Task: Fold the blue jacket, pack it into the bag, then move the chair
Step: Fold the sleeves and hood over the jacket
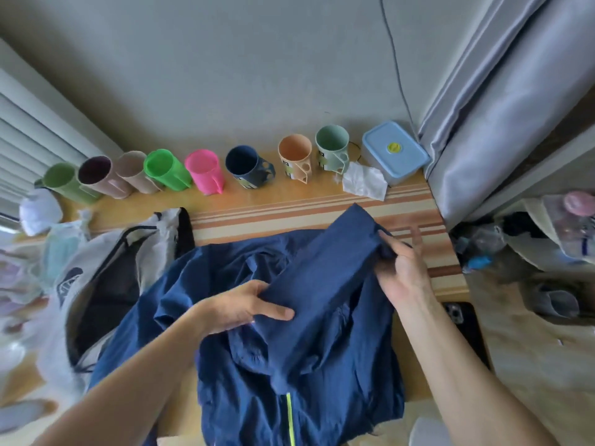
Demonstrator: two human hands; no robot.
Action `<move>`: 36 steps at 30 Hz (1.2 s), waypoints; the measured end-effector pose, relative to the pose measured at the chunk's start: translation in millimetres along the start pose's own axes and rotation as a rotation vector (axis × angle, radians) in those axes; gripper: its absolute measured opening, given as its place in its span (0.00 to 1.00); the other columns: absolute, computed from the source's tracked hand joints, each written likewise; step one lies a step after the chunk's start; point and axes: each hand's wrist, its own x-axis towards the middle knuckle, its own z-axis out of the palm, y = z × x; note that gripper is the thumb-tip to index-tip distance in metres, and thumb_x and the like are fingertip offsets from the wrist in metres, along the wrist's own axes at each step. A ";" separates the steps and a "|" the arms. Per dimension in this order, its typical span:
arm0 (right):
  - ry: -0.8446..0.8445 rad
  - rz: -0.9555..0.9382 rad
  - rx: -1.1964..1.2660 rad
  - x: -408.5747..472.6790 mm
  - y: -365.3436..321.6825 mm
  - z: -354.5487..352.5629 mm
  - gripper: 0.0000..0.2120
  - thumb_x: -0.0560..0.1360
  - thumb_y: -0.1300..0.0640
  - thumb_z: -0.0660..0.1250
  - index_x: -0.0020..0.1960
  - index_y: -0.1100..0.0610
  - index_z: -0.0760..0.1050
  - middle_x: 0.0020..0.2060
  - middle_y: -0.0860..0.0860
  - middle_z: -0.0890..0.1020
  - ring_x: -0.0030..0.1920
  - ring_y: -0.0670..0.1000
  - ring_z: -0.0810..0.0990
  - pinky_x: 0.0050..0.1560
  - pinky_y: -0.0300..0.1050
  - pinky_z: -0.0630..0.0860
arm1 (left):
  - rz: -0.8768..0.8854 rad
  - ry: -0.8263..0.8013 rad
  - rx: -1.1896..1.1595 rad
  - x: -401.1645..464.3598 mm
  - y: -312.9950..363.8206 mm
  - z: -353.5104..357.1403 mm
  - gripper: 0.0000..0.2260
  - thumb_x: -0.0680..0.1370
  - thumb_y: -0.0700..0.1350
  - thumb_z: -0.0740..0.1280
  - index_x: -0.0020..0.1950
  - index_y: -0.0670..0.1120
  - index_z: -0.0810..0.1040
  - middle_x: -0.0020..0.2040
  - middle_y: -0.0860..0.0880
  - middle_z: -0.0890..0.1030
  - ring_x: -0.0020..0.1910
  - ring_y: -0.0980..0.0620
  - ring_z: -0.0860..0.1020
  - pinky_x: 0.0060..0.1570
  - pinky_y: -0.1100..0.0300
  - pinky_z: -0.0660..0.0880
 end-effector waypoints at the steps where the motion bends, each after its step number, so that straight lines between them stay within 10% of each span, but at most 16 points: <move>1: -0.029 -0.029 -0.018 -1.0 -3.4 -4.1 0.38 0.72 0.71 0.71 0.75 0.45 0.66 0.59 0.60 0.82 0.51 0.56 0.86 0.56 0.54 0.80 | -0.007 0.002 0.051 -14.6 5.0 -19.1 0.16 0.76 0.39 0.74 0.63 0.37 0.82 0.61 0.38 0.84 0.61 0.39 0.82 0.66 0.45 0.76; 6: -0.024 -0.078 -0.313 -11.9 4.7 -32.3 0.29 0.73 0.72 0.71 0.69 0.49 0.75 0.65 0.54 0.80 0.62 0.57 0.82 0.62 0.53 0.78 | -0.024 0.422 0.362 -39.1 4.7 -113.3 0.23 0.67 0.54 0.81 0.59 0.47 0.85 0.54 0.48 0.88 0.53 0.46 0.86 0.57 0.51 0.81; 10: 0.076 0.115 -0.852 -10.7 38.9 -65.5 0.28 0.74 0.63 0.76 0.69 0.47 0.71 0.60 0.55 0.82 0.49 0.56 0.86 0.45 0.47 0.81 | -0.040 0.816 0.711 -14.5 -21.1 -137.1 0.18 0.70 0.52 0.77 0.58 0.48 0.83 0.42 0.48 0.85 0.45 0.44 0.83 0.48 0.50 0.80; 14: 0.239 0.024 -1.320 -3.2 41.1 -83.3 0.25 0.73 0.43 0.73 0.65 0.49 0.71 0.43 0.59 0.86 0.36 0.57 0.84 0.42 0.54 0.83 | -0.037 1.079 0.512 -0.6 -41.5 -131.4 0.25 0.72 0.56 0.76 0.64 0.46 0.77 0.55 0.48 0.81 0.55 0.43 0.80 0.53 0.48 0.79; 19: 0.248 -0.212 -1.510 30.4 23.5 -72.6 0.46 0.66 0.27 0.70 0.74 0.54 0.66 0.67 0.57 0.76 0.65 0.62 0.76 0.63 0.62 0.76 | -0.046 1.085 0.295 13.0 -69.6 -122.1 0.32 0.73 0.53 0.77 0.73 0.45 0.69 0.67 0.43 0.78 0.66 0.41 0.76 0.60 0.48 0.75; 23: 0.081 -0.045 -1.459 65.6 38.4 -41.3 0.46 0.68 0.40 0.78 0.78 0.54 0.61 0.74 0.54 0.71 0.73 0.60 0.70 0.68 0.57 0.72 | 0.043 1.111 0.431 13.3 -79.9 -116.3 0.29 0.77 0.40 0.72 0.73 0.47 0.63 0.60 0.40 0.80 0.54 0.39 0.79 0.47 0.50 0.75; 27: 0.029 -0.115 -1.440 84.3 42.8 -24.8 0.08 0.72 0.56 0.76 0.43 0.58 0.79 0.39 0.54 0.83 0.46 0.59 0.82 0.42 0.48 0.74 | 0.149 1.104 0.816 11.9 -87.7 -111.0 0.23 0.78 0.34 0.66 0.71 0.49 0.67 0.62 0.44 0.74 0.49 0.39 0.79 0.41 0.51 0.75; 29: 0.054 -0.204 -1.410 92.1 31.4 -22.9 0.11 0.73 0.60 0.72 0.33 0.58 0.73 0.31 0.54 0.77 0.38 0.55 0.77 0.37 0.47 0.69 | 0.164 1.043 0.961 18.3 -89.8 -107.4 0.19 0.79 0.34 0.63 0.69 0.45 0.72 0.64 0.46 0.70 0.53 0.41 0.78 0.45 0.54 0.75; 36: 0.196 -0.426 -1.514 127.3 -37.0 -16.8 0.03 0.72 0.65 0.67 0.40 0.62 0.78 0.36 0.60 0.80 0.43 0.60 0.80 0.43 0.52 0.75 | 0.286 1.132 0.911 75.4 -34.9 -99.9 0.18 0.81 0.34 0.64 0.71 0.36 0.73 0.68 0.37 0.72 0.52 0.35 0.80 0.50 0.48 0.79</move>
